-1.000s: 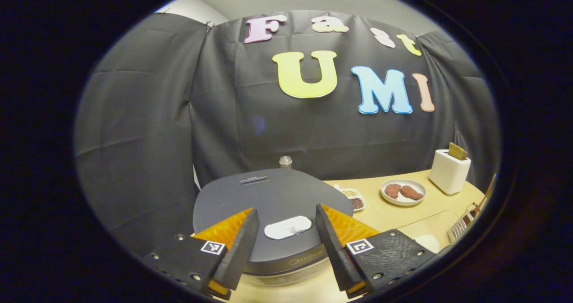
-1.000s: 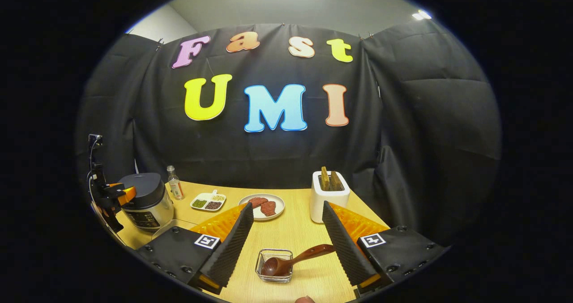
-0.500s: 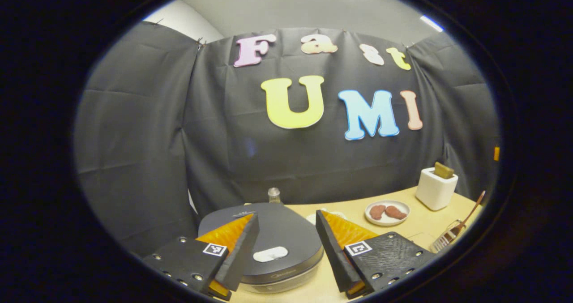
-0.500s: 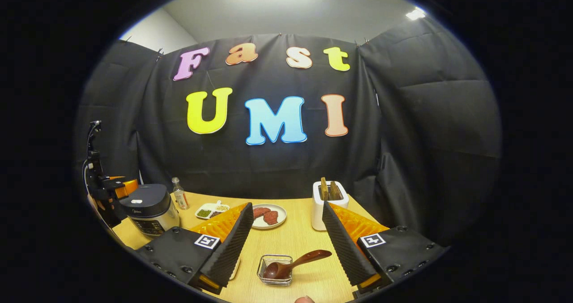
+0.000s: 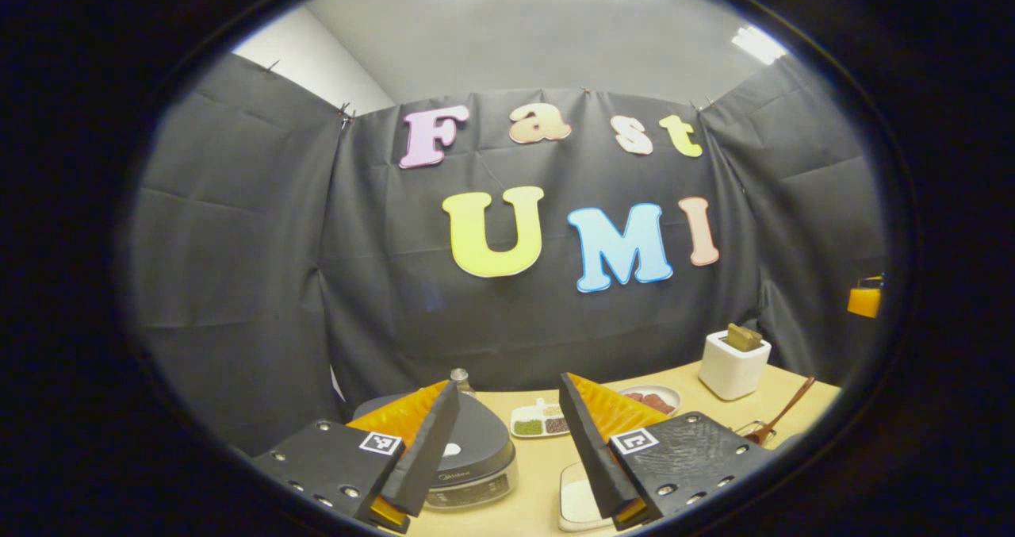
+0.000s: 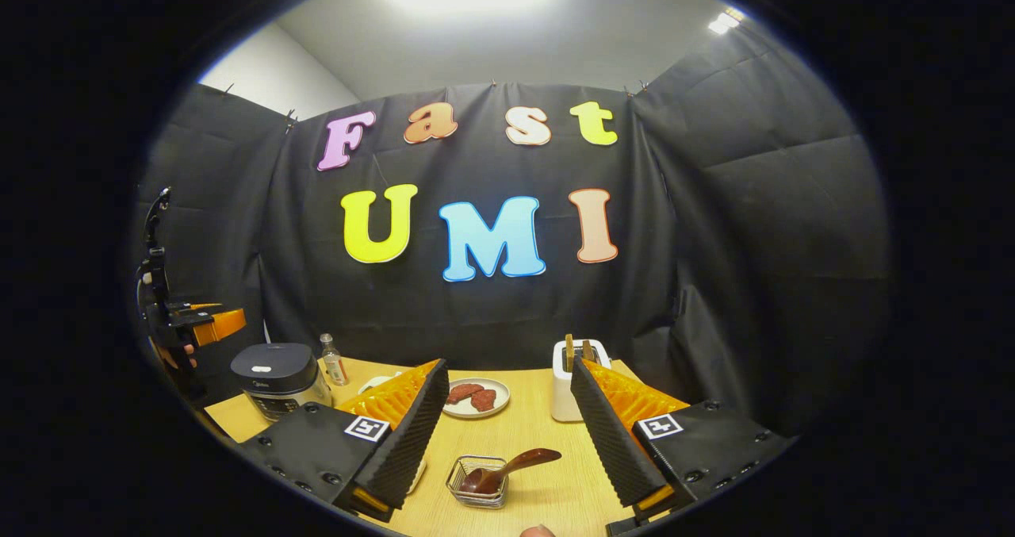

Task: Close the left gripper, press the button to open the rice cooker; take a wooden spoon from the chopstick holder with the right hand, scoop a spoonful of rice and pour it into the rice cooker, then put the wooden spoon back into the chopstick holder.

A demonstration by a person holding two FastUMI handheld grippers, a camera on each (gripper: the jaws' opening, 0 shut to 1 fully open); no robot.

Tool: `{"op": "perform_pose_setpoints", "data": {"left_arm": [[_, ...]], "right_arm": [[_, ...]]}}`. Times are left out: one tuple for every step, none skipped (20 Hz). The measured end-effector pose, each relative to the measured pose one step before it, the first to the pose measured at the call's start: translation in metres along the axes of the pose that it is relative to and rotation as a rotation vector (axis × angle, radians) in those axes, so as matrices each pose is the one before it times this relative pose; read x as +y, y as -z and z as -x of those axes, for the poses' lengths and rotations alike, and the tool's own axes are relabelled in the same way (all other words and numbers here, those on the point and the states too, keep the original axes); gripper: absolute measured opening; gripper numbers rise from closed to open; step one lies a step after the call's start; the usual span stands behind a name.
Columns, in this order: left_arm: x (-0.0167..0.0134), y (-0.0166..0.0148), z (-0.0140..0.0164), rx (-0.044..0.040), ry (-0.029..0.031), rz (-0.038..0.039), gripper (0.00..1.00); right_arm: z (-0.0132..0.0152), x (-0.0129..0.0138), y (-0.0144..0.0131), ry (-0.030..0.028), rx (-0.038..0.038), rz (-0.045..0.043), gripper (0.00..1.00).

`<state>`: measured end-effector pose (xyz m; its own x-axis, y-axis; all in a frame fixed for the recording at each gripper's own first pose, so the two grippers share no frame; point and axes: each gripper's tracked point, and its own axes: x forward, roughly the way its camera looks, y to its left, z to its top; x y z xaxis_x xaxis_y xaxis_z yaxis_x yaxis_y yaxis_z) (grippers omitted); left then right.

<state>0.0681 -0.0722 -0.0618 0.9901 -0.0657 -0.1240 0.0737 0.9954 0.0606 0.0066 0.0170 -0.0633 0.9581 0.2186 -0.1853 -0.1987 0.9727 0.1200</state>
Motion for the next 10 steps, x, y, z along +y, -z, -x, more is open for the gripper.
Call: {"op": "perform_pose_setpoints", "data": {"left_arm": [[-0.00412, -0.00338, 0.00930, -0.00192, -0.00321, -0.00133, 0.80], [-0.00285, -0.00336, 0.01078, -0.00343, -0.00628, 0.00185, 0.80], [-0.00370, -0.00422, 0.01070, -0.00512, -0.00167, 0.00408, 0.80], [-0.00342, -0.00350, 0.01113, -0.00446, -0.00191, 0.00217, 0.80], [-0.00208, -0.00352, 0.00843, -0.00466, 0.00163, -0.00041, 0.80], [-0.00213, -0.00563, 0.00929, -0.00868, -0.00034, -0.00202, 0.80], [-0.00073, -0.00547, 0.00749, -0.00919, 0.00106, -0.00204, 0.80], [-0.00149, -0.00445, 0.00871, -0.00939, 0.00239, 0.00154, 0.80], [-0.00138, -0.00408, 0.00719, -0.00973, 0.00589, 0.00389, 0.80], [-0.00096, -0.00292, 0.00491, -0.00686, 0.00777, 0.00288, 0.80]], "right_arm": [[0.00335, -0.00027, -0.00297, -0.01216, -0.00855, -0.00084, 0.98], [0.00316, 0.00069, -0.00349, -0.00932, -0.01075, 0.00356, 0.98], [0.00300, 0.00053, -0.00296, -0.00786, -0.00855, 0.00592, 0.98], [0.00224, 0.00202, -0.00207, -0.00947, -0.00508, 0.00575, 0.98], [0.00318, 0.00314, -0.00192, -0.01083, -0.00283, 0.00366, 0.98], [0.00282, 0.00438, -0.00236, -0.01077, -0.00594, 0.00019, 0.98], [0.00270, 0.00296, -0.00356, -0.00394, -0.00769, 0.00125, 0.98], [0.00146, 0.00262, -0.00214, -0.00029, -0.00637, 0.00019, 0.98], [0.00334, 0.00340, -0.00064, 0.00178, -0.00394, -0.00173, 0.98], [0.00388, 0.00362, -0.00176, 0.00157, -0.00505, -0.00366, 0.98]]}}
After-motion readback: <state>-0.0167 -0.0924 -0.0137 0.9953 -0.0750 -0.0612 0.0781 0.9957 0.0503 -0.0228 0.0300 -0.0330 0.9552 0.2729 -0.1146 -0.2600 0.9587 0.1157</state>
